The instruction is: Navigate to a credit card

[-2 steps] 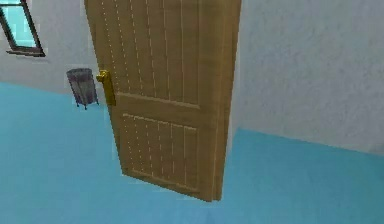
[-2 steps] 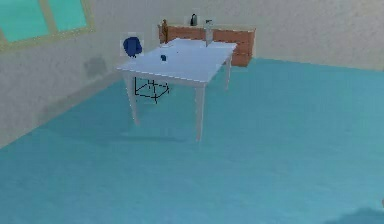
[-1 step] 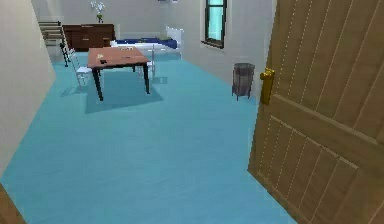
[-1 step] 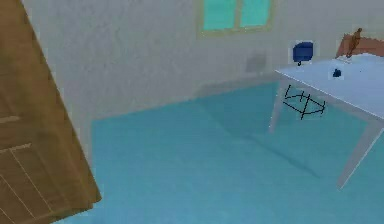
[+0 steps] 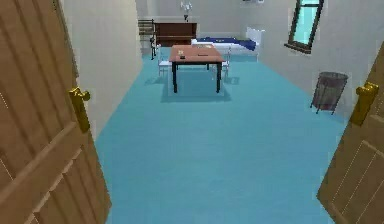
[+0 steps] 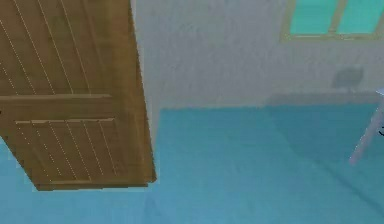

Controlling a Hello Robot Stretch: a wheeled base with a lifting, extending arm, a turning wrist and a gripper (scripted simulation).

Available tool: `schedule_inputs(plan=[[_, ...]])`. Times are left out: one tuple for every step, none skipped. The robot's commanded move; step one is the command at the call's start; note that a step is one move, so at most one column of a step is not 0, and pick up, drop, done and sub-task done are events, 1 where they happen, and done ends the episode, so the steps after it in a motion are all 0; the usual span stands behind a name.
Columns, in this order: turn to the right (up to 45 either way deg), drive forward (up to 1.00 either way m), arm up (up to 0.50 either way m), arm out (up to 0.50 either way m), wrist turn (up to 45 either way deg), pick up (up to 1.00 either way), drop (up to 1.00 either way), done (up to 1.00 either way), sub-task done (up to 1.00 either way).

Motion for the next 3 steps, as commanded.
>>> schedule_inputs(plan=[[0.0,1.0,0.0,0.0,0.0,0.0,0.0,0.0,0.0],[-15.0,0.0,0.0,0.0,0.0,0.0,0.0,0.0,0.0],[0.0,1.0,0.0,0.0,0.0,0.0,0.0,0.0,0.0]])
